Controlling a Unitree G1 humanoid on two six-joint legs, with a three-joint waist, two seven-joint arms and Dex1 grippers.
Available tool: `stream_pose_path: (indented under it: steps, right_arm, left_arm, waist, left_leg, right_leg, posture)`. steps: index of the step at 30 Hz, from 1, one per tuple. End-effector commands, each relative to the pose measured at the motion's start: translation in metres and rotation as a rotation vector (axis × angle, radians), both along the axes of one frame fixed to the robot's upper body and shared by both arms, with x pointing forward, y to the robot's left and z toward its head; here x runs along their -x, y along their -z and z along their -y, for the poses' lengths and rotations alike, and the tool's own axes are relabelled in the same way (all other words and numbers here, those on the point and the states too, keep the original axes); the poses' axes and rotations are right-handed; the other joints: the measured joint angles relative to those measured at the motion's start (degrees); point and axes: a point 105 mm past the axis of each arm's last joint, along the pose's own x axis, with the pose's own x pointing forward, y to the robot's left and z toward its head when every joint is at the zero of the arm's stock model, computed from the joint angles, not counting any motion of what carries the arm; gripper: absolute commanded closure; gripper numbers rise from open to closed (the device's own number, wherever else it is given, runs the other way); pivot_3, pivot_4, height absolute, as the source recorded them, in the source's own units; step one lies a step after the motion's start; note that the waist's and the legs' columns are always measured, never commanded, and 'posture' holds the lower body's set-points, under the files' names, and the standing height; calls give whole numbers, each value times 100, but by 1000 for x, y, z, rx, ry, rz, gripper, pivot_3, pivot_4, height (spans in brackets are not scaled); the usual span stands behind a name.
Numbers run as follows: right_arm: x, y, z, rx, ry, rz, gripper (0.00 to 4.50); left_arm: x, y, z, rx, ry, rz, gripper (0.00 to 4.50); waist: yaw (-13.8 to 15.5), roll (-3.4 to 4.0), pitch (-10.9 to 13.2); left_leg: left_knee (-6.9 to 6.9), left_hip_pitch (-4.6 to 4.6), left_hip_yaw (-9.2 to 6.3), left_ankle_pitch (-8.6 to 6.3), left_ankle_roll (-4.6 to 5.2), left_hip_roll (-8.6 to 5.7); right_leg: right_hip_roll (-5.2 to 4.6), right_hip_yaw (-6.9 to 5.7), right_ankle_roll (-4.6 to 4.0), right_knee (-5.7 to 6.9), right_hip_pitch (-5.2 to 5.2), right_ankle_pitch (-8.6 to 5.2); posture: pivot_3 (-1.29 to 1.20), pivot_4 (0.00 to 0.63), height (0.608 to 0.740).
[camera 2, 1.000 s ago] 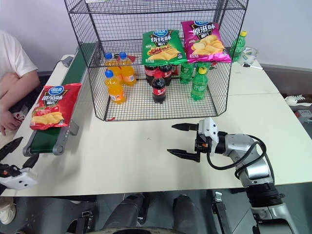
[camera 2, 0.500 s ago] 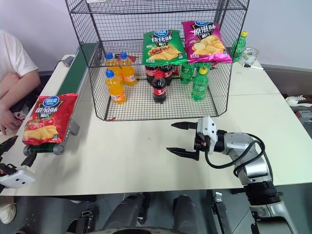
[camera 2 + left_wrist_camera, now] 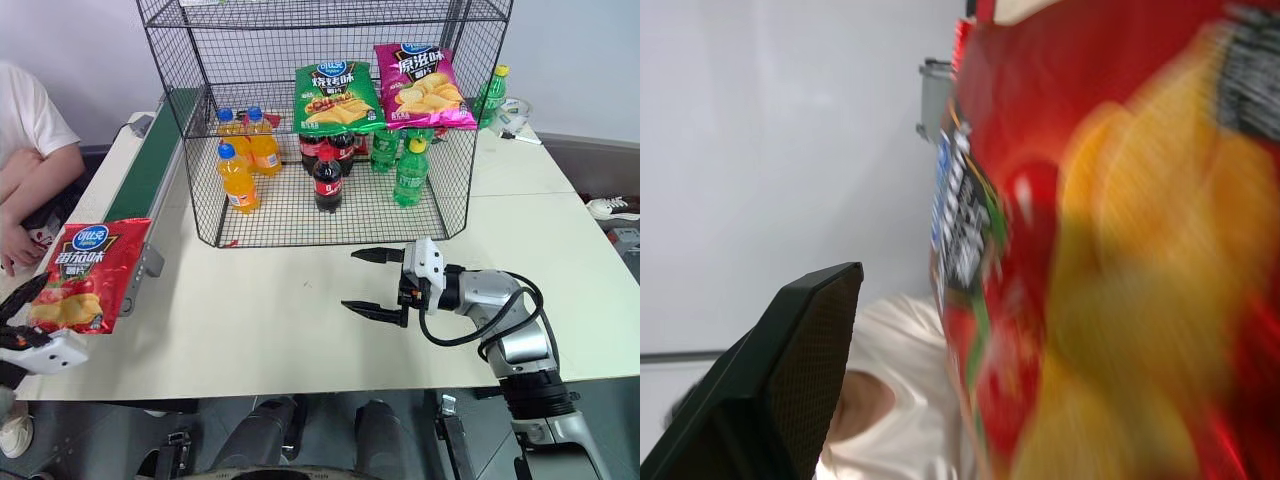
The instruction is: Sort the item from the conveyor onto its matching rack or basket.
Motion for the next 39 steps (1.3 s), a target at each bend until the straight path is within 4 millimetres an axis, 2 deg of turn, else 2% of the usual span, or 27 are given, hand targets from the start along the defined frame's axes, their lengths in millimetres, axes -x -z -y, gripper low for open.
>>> stream_pose_path:
  steps: [1, 4, 9, 14, 16, 21, 26, 29, 35, 39]
  right_arm:
    - [-2, -10, 0, -13, 3, 44, 0]
    - [-2, -10, 0, -14, 7, 44, 0]
    - [-4, -11, 2, -11, 22, 53, 0]
    - [-6, -12, 4, -10, 34, 65, 0]
    - [-8, -15, 5, -19, 50, 82, 0]
    - [-19, -31, 12, -111, 159, 169, 0]
    - [-38, -55, 21, -255, 389, 305, 0]
    - [-47, -67, 20, -332, 511, 368, 0]
    - [-45, -68, 7, -359, 554, 403, 0]
    - [-44, -70, 4, -370, 569, 415, 0]
  left_arm:
    - [-1, -8, -3, 27, -6, 29, 567]
    - [-2, -9, -1, 35, 0, 30, 1785]
    - [-3, -13, -1, 36, -5, 52, 4399]
    - [-6, -26, -2, 43, -12, 109, 4463]
    - [-9, -39, 4, 34, 10, 150, 4463]
    - [-15, -83, 41, -33, 133, 275, 4463]
    - [-22, -118, 79, -85, 243, 367, 4463]
    - [-34, -137, 104, -94, 316, 419, 4463]
    - [-62, -163, 142, -54, 411, 514, 4463]
    - [-89, -168, 160, -17, 435, 549, 4463]
  waist:
    - [-7, 0, 0]
    - [-17, 0, 0]
    - [-6, 0, 0]
    - [0, 0, 0]
    - [-1, 0, 0]
    - [2, -1, -1]
    - [-5, 0, 0]
    - [-8, 1, 0]
    - [-6, 2, 0]
    - [-19, 1, 0]
  left_leg:
    - [0, 0, 0, 0, 0, 0]
    - [-1, 0, 1, 1, 2, 1]
    - [0, 0, 1, 1, 2, 1]
    - [1, 1, 1, 1, 2, 1]
    - [1, 1, 1, 1, 2, 1]
    - [4, 1, 1, 1, 2, 1]
    - [4, 1, 2, 2, 2, 1]
    - [3, 0, 6, 3, 1, 0]
    - [4, 3, 8, 9, -3, -8]
    - [5, 4, 8, 12, -5, -9]
  right_leg:
    - [0, 0, 1, 0, 0, 0]
    - [1, 0, 2, 2, -1, 1]
    - [1, 1, 2, 4, -1, 1]
    - [1, 1, 2, 4, -1, 1]
    - [1, 1, 2, 4, -1, 1]
    - [0, 2, 2, 4, 0, 2]
    - [3, 3, 1, 6, 12, 2]
    - [6, 2, 1, 21, 11, 2]
    - [8, 3, 3, 39, 6, 3]
    - [9, 4, 4, 47, 4, 4]
  posture:
    - [0, 150, 740]
    - [0, 150, 740]
    - [0, 150, 740]
    - [0, 150, 740]
    - [0, 150, 740]
    - [0, 150, 740]
    - [0, 150, 740]
    - [0, 150, 740]
    - [0, 150, 740]
    - [0, 150, 740]
